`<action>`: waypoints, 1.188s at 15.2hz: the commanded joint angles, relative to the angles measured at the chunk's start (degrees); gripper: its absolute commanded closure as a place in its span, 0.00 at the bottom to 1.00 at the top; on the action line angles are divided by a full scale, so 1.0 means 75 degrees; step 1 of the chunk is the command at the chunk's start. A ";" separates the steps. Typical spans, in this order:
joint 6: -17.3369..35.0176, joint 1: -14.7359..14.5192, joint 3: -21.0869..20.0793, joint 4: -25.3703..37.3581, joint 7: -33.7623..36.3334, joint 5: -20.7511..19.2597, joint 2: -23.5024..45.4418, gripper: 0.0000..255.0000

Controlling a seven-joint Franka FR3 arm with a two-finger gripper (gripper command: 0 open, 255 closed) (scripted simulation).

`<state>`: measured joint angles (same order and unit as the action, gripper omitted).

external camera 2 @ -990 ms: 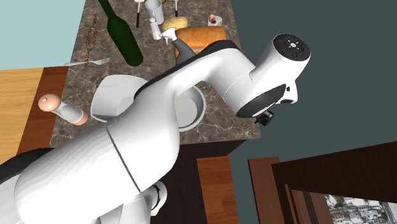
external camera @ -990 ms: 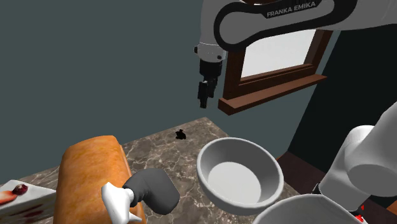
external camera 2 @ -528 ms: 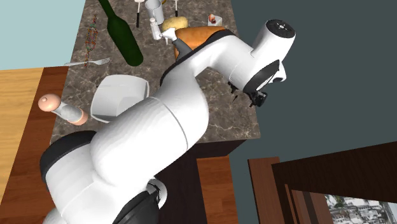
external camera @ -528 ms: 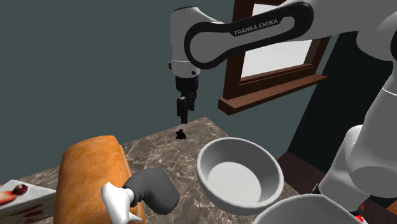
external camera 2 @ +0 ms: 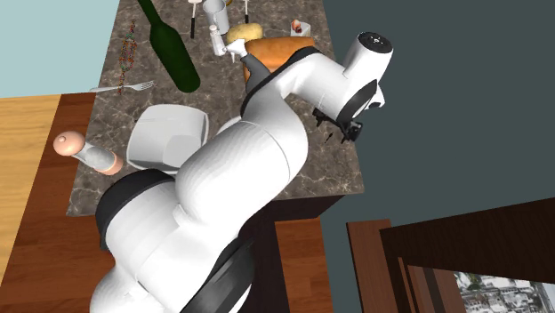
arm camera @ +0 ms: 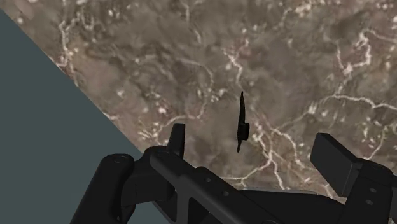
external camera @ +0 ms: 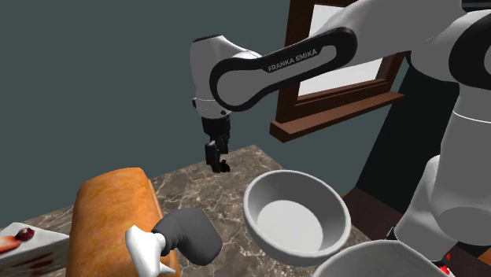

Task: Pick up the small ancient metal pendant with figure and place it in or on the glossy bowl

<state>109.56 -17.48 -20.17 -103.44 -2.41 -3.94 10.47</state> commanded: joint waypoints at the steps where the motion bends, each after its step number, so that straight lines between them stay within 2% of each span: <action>1: 0.0206 -0.0003 0.0007 -0.0141 0.0013 -0.0029 0.0068 0.00; 11: 0.0358 -0.0003 0.0011 -0.0261 0.0024 -0.0046 0.0103 0.00; 12: 0.0358 -0.0003 0.0011 -0.0261 0.0024 -0.0046 0.0103 1.00; 18: 0.0358 -0.0003 0.0011 -0.0261 0.0024 -0.0046 0.0103 1.00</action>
<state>112.24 -17.51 -20.09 -105.40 -2.23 -4.28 11.23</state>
